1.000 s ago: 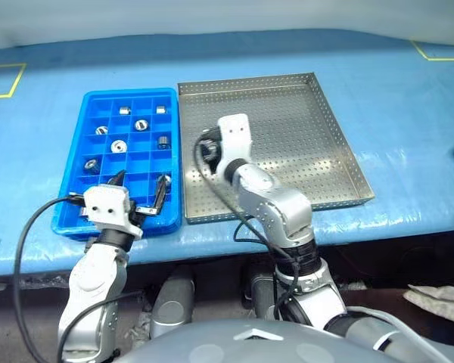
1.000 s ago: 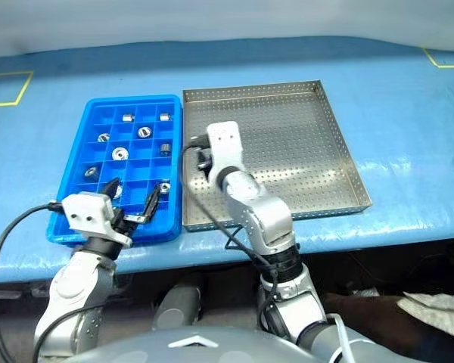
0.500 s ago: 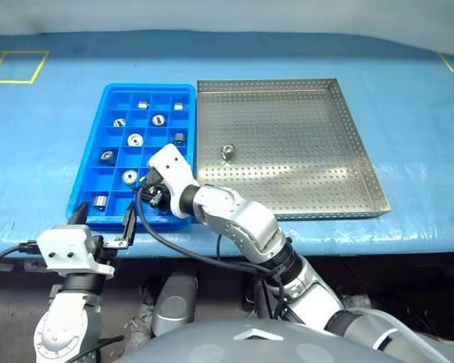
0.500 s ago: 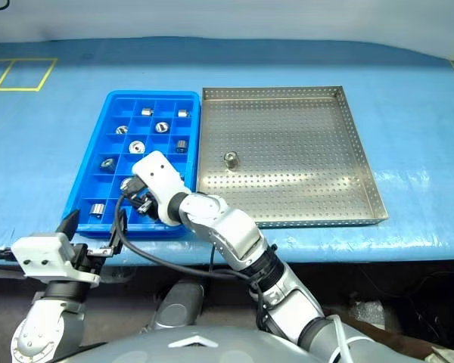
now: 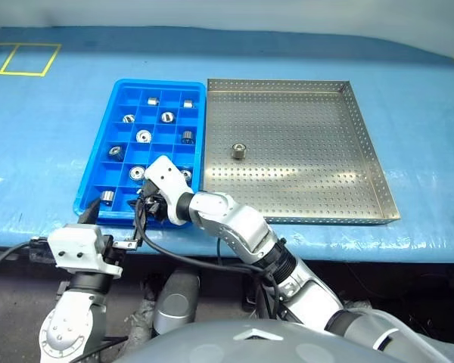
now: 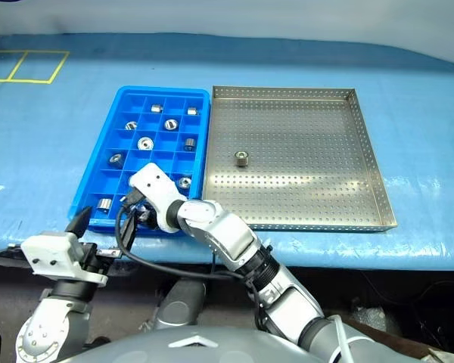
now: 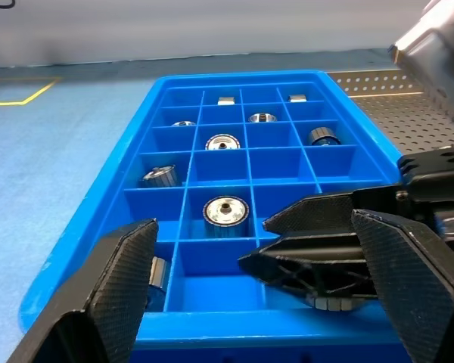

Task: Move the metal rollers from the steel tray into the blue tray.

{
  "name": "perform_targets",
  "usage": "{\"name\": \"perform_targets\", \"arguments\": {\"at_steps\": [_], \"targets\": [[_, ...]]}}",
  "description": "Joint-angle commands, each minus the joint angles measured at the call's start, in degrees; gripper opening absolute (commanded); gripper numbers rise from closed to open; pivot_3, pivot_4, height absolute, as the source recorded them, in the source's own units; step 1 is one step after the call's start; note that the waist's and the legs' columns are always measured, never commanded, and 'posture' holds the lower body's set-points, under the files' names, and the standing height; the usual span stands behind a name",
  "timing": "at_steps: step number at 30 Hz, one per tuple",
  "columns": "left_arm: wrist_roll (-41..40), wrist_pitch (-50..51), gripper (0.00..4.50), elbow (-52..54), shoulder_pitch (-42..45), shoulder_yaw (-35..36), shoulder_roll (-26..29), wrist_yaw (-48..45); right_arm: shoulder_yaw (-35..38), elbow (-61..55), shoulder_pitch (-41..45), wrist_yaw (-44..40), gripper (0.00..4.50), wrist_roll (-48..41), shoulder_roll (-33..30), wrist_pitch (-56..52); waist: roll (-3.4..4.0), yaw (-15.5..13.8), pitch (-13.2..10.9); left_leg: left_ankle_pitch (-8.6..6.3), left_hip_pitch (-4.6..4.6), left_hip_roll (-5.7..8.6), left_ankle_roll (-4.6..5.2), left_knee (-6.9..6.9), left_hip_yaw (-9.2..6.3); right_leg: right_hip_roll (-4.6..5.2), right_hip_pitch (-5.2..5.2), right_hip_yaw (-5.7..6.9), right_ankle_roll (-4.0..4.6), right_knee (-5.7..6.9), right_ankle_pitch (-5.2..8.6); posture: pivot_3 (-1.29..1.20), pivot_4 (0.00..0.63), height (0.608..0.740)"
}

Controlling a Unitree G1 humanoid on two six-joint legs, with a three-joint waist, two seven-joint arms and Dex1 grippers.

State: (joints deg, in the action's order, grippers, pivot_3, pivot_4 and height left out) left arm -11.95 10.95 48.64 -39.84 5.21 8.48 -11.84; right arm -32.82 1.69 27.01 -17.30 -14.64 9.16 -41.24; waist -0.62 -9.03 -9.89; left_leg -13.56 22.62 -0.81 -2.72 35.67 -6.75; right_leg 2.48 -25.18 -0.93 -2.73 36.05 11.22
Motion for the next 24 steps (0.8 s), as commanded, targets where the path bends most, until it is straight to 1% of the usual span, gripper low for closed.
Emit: {"name": "perform_targets", "arguments": {"at_steps": [1, 2, 4, 7, 9, 12, 17, 19, 20, 23, 24], "targets": [[-0.84, 0.63, 4.5, 2.12, 1.64, -0.94, 1.88, -1.58, 4.61, -4.9, -1.92, 0.65, 3.96, -2.8, 3.7, 0.62, 0.0, 0.08, 0.0, 0.0, -0.01, 0.0, 0.0, 0.03, 0.0, 0.0, 0.01, 0.0, 0.0, 0.0, 0.0, 0.39, 0.15, 0.74], [-1.51, 1.05, 4.5, 2.15, 2.77, -1.21, 2.66, -2.34, 6.67, -6.42, -2.3, 1.33, 4.26, -3.68, 3.8, 0.42, 0.0, 0.08, 0.0, 0.0, 0.0, 0.0, 0.0, 0.05, 0.0, 0.0, 0.01, 0.0, 0.0, 0.01, 0.0, 0.37, 0.15, 0.74], [-2.3, 1.73, 4.5, 1.94, 5.3, -1.64, 4.24, -3.61, 10.13, -8.23, -2.58, 3.71, 4.26, -3.81, 3.78, 1.43, 0.01, 0.26, 0.0, 0.01, 0.04, 0.0, -0.01, 0.14, -0.01, 0.0, 0.02, 0.0, -0.01, 0.04, -0.01, 0.35, 0.15, 0.74], [-3.72, 3.69, 4.5, 0.49, 11.22, -2.03, 6.56, -5.01, 15.05, -10.11, -2.05, 9.34, 4.26, -1.4, 2.96, 4.6, 0.03, 1.02, 0.01, 0.02, 0.02, 0.0, -0.03, 0.22, 0.01, 0.0, 0.07, 0.0, -0.06, 0.06, -0.04, 0.27, 0.15, 0.74], [-4.52, 5.5, 4.5, -2.62, 17.43, -2.86, 7.47, -5.84, 18.37, -11.83, -2.01, 12.9, 4.26, 0.14, 1.62, 5.29, 0.08, 1.53, 0.05, 0.05, -0.03, 0.01, -0.08, 0.24, 0.01, -0.01, 0.09, -0.01, -0.07, 0.1, -0.06, 0.23, 0.15, 0.74], [-5.65, 9.42, 4.5, -9.8, 27.95, -3.26, 5.8, -3.84, 21.7, -15.3, -3.53, 15.33, 4.26, 0.78, -0.23, 3.52, 0.14, 2.65, 0.09, 0.1, -0.1, 0.02, -0.15, 0.28, 0.0, -0.01, 0.2, -0.01, -0.12, 0.15, -0.1, 0.19, 0.15, 0.74], [-3.36, 10.41, 4.5, -23.35, 42.19, -5.82, 3.37, -3.03, 22.21, -21.67, -8.66, 15.26, 4.26, 1.75, -4.74, 0.29, 0.13, 6.09, 0.13, 0.11, -0.43, 0.13, -0.16, 0.32, 0.0, 0.01, 0.66, -0.17, -0.33, -0.03, -0.26, 0.1, 0.15, 0.74], [-2.24, 10.74, 4.5, -29.98, 48.47, -8.13, 3.11, -4.64, 22.53, -24.46, -11.52, 15.25, 4.26, 1.97, -6.63, -1.12, 0.13, 7.13, 0.14, 0.11, -0.45, 0.14, -0.15, 0.36, 0.0, 0.01, 0.69, -0.18, -0.37, -0.03, -0.29, 0.07, 0.15, 0.74], [-1.58, 10.94, 4.5, -32.58, 50.93, -9.09, 3.18, -5.21, 22.54, -25.52, -12.55, 15.35, 4.26, 2.25, -7.35, -1.7, 0.14, 7.38, 0.15, 0.11, -0.46, 0.16, -0.15, 0.36, 0.0, 0.02, 0.69, -0.23, -0.53, -0.01, -0.39, 0.06, 0.15, 0.74], [-0.43, 13.11, 4.5, -39.97, 57.87, -10.96, 3.65, -6.99, 23.24, -28.51, -14.98, 15.97, 4.26, 1.87, -7.72, -3.19, 0.15, 9.5, 0.15, 0.12, -0.52, 0.17, -0.13, 0.39, 0.05, 0.01, 0.72, -0.31, -0.56, -0.01, -0.41, 0.03, 0.15, 0.74], [-0.27, 15.42, 4.5, -43.49, 61.16, -11.6, 3.91, -7.91, 23.39, -29.57, -15.92, 16.32, 4.26, 2.01, -7.81, -3.61, 0.15, 9.93, 0.15, 0.12, -0.56, 0.18, -0.13, 0.38, 0.07, 0.01, 0.75, -0.34, -0.57, 0.0, -0.41, 0.01, 0.15, 0.74]]}}
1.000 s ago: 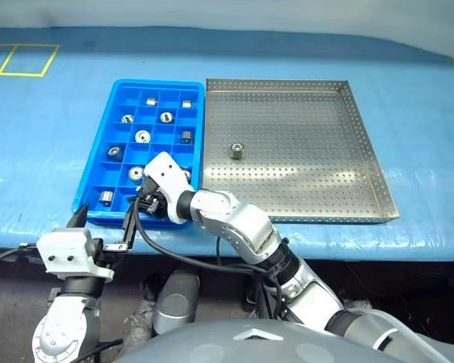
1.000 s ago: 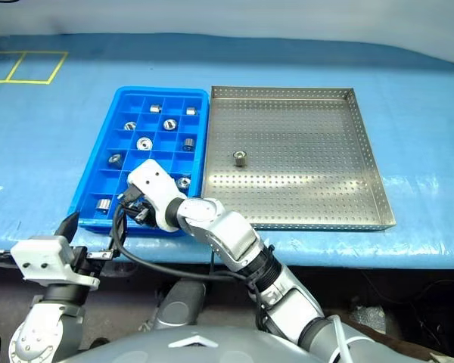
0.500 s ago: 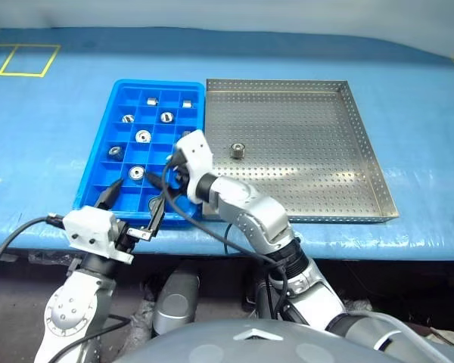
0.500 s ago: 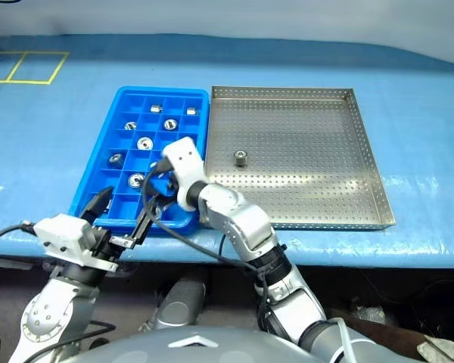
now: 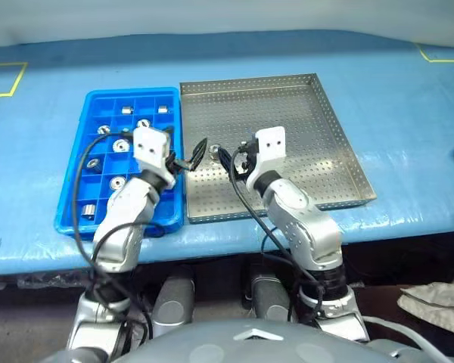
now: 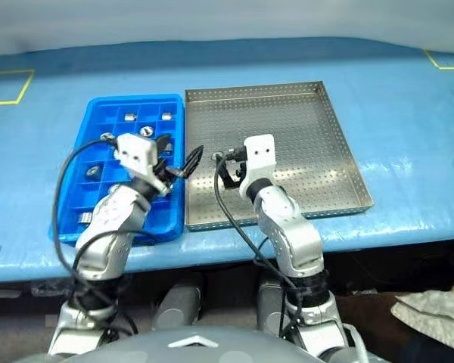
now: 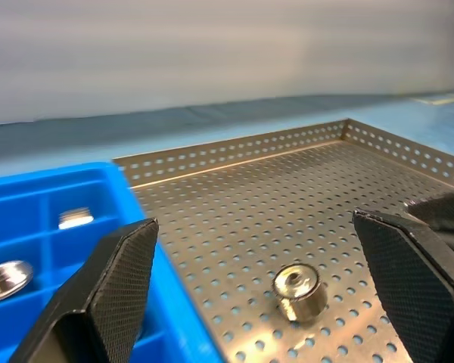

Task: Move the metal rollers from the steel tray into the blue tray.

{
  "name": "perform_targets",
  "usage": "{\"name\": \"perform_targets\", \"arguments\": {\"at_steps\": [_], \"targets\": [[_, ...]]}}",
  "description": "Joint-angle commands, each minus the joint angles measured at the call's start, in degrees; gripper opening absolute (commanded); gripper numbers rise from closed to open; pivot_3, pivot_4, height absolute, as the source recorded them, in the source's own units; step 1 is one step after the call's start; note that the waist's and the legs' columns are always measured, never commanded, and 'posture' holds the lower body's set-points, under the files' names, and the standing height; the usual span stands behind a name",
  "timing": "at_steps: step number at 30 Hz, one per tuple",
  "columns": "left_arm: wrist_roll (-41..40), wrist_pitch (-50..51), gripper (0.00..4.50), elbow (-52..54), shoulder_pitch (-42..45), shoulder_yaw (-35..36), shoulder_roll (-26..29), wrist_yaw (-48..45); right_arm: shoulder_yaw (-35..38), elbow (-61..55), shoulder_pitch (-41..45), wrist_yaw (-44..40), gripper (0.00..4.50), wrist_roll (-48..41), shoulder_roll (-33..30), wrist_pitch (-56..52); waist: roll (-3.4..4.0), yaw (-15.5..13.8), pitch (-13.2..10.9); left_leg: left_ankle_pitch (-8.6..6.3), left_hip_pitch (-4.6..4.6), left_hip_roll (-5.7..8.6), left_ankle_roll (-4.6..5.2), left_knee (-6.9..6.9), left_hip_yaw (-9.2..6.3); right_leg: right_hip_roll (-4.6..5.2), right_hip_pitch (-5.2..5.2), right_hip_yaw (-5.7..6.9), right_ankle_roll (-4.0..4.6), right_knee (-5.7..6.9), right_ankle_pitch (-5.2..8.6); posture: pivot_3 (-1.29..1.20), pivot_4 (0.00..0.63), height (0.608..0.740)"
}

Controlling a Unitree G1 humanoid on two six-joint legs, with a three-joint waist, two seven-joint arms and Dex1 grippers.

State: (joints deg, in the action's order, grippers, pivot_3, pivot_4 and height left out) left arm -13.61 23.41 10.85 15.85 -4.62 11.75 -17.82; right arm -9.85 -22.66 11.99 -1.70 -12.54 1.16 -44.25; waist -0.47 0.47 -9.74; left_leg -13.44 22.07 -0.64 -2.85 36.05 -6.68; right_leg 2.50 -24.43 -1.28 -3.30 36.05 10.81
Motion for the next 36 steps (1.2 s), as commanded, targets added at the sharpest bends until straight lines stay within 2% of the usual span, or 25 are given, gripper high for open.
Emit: {"name": "perform_targets", "arguments": {"at_steps": [1, 8, 17, 21, 26, 29, 36], "targets": [[1.49, 4.51, 4.5, -8.16, 7.71, -2.14, 0.86, -2.57, 0.46, -5.89, -1.48, 1.01, 4.26, 0.09, 0.15, -0.9, 0.0, 0.97, 0.0, 0.0, -0.02, 0.0, 0.0, 0.0, 0.0, -0.01, 0.0, -0.01, -0.02, 0.02, -0.01, 0.01, 0.15, 0.74], [5.56, 12.45, 4.5, -22.62, 18.71, -4.33, 1.89, -3.4, 0.88, -9.5, -4.34, 2.64, 4.26, 0.47, 0.71, -2.18, 0.0, 3.45, 0.0, 0.0, -0.07, 0.01, 0.02, 0.0, 0.01, -0.02, 0.01, -0.07, -0.12, 0.09, -0.07, -0.06, 0.15, 0.74], [7.93, 22.23, 4.5, -27.61, 22.0, -6.71, 2.72, -5.53, 0.99, -9.79, -4.24, 3.76, 4.26, 0.94, 2.04, -1.73, 0.0, 4.01, 0.0, 0.0, -0.07, 0.01, 0.03, 0.0, 0.03, -0.02, -0.01, -0.13, -0.23, 0.09, -0.13, -0.08, 0.15, 0.74], [7.89, 24.89, 3.58, -27.41, 22.37, -5.85, 2.23, -4.68, 0.75, -9.55, -4.04, 3.85, 4.29, 1.23, 2.44, -1.61, 0.0, 4.19, 0.0, 0.0, -0.09, 0.01, 0.03, 0.0, 0.05, -0.02, -0.01, -0.15, -0.24, 0.1, -0.13, -0.08, 0.15, 0.74], [6.85, 26.99, 1.93, -23.93, 21.35, -3.13, 1.53, -3.96, 0.32, -9.12, -3.45, 3.53, 4.29, 1.37, 2.43, -1.85, 0.0, 4.03, 0.0, 0.0, -0.1, 0.01, 0.03, 0.0, 0.05, -0.01, 0.0, -0.15, -0.24, 0.1, -0.14, -0.05, 0.15, 0.74], [5.25, 27.77, 1.85, -19.24, 19.92, 0.64, 0.63, -2.32, 0.08, -8.65, -2.57, 3.16, 4.29, 1.4, 2.32, -2.09, 0.0, 4.02, 0.0, 0.0, -0.1, 0.01, 0.03, 0.0, 0.06, -0.01, -0.01, -0.18, -0.25, 0.1, -0.14, -0.03, 0.15, 0.74], [1.21, 23.83, 1.85, -2.18, 13.05, 14.73, -4.94, 8.08, -2.28, -7.71, -0.34, 0.72, 4.29, 1.57, 1.47, -1.61, -0.01, 3.36, 0.0, 0.01, -0.07, 0.01, 0.01, 0.0, 0.06, -0.01, -0.05, -0.18, -0.24, 0.15, -0.14, 0.02, 0.15, 0.74]]}}
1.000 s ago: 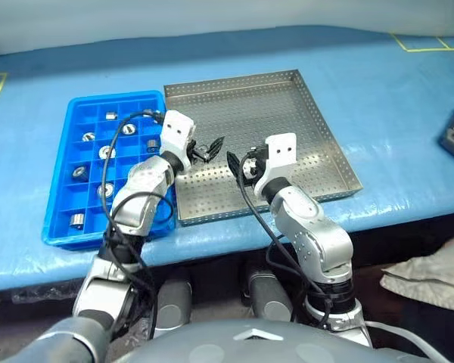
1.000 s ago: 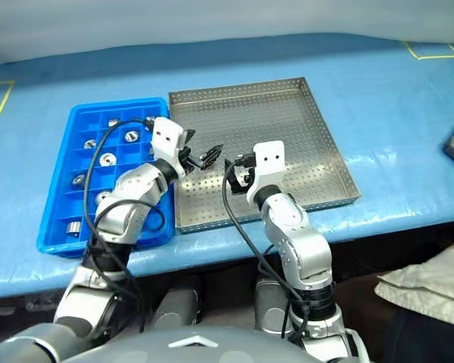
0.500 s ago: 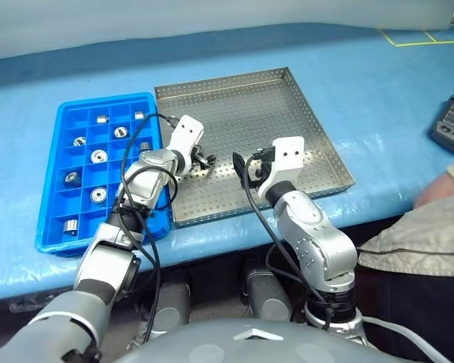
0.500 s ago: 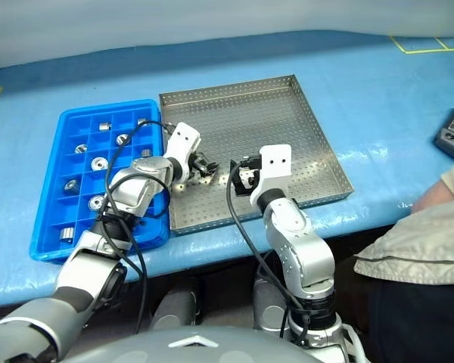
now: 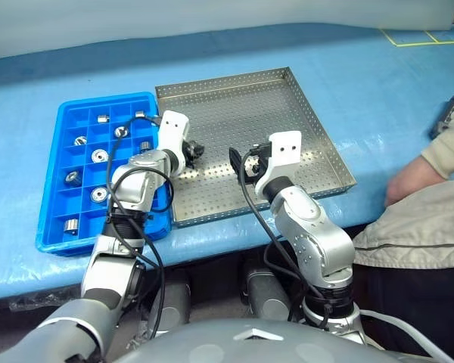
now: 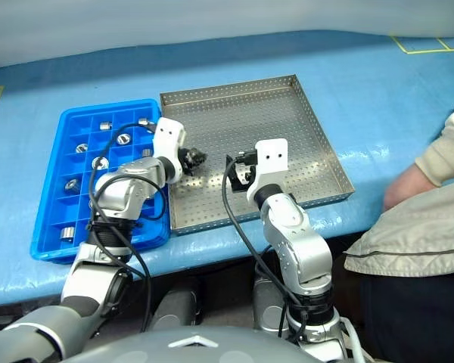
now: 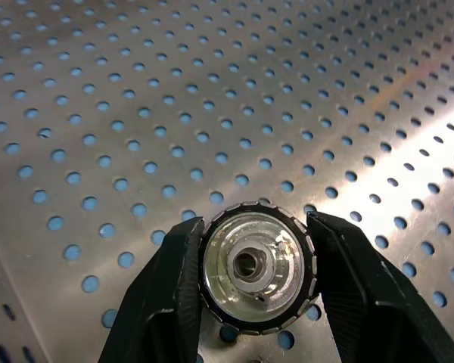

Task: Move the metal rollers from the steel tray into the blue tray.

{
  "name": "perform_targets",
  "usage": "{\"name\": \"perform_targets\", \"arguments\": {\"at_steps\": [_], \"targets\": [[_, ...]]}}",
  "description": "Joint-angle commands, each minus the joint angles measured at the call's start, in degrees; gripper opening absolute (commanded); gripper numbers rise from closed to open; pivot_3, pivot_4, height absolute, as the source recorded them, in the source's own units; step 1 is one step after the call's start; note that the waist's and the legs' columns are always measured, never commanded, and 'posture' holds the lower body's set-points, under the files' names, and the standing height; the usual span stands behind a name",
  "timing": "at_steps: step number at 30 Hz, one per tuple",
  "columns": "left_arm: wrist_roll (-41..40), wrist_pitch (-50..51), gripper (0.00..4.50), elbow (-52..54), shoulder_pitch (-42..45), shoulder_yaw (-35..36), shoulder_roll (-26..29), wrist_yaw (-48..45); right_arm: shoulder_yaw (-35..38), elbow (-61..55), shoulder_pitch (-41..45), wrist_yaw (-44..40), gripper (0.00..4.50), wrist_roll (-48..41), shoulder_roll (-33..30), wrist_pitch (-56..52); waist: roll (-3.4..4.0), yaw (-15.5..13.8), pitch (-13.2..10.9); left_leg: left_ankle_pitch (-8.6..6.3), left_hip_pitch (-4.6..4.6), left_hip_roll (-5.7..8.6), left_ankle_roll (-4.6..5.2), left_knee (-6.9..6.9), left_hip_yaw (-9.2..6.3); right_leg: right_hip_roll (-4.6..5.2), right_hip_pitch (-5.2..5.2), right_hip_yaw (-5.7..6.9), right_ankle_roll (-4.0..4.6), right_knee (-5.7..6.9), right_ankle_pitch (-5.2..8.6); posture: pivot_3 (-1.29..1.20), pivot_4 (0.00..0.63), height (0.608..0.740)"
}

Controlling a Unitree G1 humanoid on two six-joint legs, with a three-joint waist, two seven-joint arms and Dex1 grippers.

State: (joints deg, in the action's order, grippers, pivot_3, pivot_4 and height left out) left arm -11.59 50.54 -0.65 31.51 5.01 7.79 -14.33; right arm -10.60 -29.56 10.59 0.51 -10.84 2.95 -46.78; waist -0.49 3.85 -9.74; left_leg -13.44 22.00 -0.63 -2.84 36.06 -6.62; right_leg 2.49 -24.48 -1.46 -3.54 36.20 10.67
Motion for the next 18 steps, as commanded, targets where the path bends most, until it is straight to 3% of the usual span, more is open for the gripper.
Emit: {"name": "perform_targets", "arguments": {"at_steps": [1, 8, 18], "targets": [[-0.28, -4.0, 1.85, 11.4, -4.01, 5.6, -0.84, 5.56, -1.92, -0.74, 1.09, -1.96, 4.29, -0.11, -0.57, 1.05, 0.0, -0.03, 0.0, 0.0, -0.01, 0.0, 0.0, -0.01, 0.01, 0.0, 0.0, -0.01, 0.0, -0.01, 0.0, 0.02, 0.15, 0.74], [1.95, -7.23, 1.85, 20.03, -13.46, 10.13, 1.49, 10.83, -4.74, -1.29, 0.01, -6.33, 4.29, -0.26, -4.24, 1.55, -0.01, -1.2, 0.0, 0.0, -0.03, 0.02, -0.01, 0.01, 0.03, 0.0, 0.02, -0.04, 0.0, 0.0, 0.0, 0.06, 0.15, 0.74], [2.73, -4.82, 1.85, 14.4, -17.74, 8.95, 2.37, 11.76, -5.26, -1.19, -0.08, -6.39, 4.29, 0.46, -3.99, 1.9, -0.04, -2.49, 0.02, 0.02, -0.06, 0.04, -0.03, 0.1, 0.03, 0.0, 0.1, -0.03, 0.0, -0.02, -0.01, 0.04, 0.15, 0.74]]}}
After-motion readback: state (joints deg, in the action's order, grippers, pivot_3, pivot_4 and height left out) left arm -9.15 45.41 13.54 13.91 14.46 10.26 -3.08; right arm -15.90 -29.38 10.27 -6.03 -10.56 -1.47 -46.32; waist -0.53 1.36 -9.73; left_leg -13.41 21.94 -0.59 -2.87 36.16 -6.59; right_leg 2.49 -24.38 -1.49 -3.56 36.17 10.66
